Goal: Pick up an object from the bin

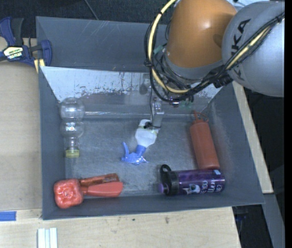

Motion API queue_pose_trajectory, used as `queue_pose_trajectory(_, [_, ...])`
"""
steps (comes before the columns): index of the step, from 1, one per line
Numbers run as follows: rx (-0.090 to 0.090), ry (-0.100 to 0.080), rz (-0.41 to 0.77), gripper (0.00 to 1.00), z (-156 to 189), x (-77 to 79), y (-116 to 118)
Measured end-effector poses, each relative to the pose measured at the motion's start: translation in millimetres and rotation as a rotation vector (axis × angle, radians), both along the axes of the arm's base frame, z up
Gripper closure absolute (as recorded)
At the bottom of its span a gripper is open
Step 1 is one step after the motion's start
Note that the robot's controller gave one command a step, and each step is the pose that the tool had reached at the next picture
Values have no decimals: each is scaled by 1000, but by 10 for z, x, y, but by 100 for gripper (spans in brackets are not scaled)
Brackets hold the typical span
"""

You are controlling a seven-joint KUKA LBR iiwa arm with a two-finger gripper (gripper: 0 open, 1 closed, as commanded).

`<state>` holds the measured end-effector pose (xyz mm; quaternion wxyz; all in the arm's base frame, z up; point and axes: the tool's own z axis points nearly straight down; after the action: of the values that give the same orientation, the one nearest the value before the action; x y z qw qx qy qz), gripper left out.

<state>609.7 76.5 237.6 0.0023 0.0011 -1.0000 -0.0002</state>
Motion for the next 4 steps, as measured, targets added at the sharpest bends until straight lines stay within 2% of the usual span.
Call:
queue_pose_trajectory(1, [1, -9, -1, 0, 52, 14, -4])
queue_pose_trajectory(2, [0, -1, 172, 100, -1045, -177, -89])
queue_pose_trajectory(3, [1, -8, 170, 0, -1010, -157, -86])
queue_pose_trajectory(4, [1, -8, 170, 0, -1010, -157, -87])
